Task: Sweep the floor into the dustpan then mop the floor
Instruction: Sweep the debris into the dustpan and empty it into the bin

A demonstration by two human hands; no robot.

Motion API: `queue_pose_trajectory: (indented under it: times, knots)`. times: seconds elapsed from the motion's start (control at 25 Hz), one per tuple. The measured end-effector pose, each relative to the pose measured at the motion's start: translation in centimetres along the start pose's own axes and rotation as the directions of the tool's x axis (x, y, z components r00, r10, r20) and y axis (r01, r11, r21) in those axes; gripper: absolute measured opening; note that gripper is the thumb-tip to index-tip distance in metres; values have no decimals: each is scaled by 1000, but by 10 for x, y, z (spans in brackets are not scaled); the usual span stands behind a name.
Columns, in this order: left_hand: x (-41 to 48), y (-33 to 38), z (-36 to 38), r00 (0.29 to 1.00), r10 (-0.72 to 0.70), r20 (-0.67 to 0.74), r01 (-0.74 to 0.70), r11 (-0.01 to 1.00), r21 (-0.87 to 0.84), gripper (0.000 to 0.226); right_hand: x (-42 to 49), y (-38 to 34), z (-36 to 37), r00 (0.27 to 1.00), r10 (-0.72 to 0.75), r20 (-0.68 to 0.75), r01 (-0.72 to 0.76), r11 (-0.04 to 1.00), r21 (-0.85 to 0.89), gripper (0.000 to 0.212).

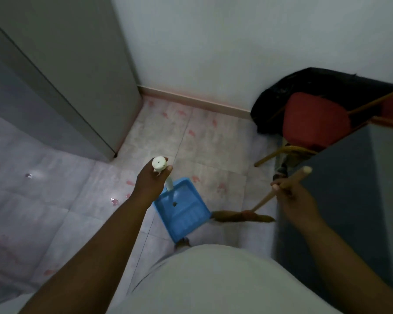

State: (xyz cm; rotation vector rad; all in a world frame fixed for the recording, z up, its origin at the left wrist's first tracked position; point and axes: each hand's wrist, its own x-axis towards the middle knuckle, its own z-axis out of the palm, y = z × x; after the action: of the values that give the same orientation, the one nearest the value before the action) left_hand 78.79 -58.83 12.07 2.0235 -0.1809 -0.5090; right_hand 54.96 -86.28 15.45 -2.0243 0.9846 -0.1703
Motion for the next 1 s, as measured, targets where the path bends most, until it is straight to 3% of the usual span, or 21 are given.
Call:
queue_pose_trajectory:
  times: [0.12, 0.28, 0.56, 0.72, 1.0]
  knots:
    - [40, 23, 13, 996, 30, 84, -35, 998, 53, 33, 21, -6, -14, 994, 80, -79, -77, 996, 39, 9]
    - [91, 57, 40, 988, 61, 139, -65, 998, 22, 29, 61, -7, -38, 974, 96, -204, -75, 991, 108, 11]
    - [185, 125, 130, 986, 85, 141, -82, 996, -26, 27, 174, 11, -94, 978, 52, -200, -9, 978, 207, 14]
    - [233, 181, 189, 987, 89, 131, -96, 994, 46, 27, 253, 19, -144, 989, 13, -148, 15, 983, 184, 10]
    - [313, 259, 256, 978, 164, 126, -172, 984, 53, 24, 366, -1, -214, 968, -149, -201, 181, 972, 153, 7]
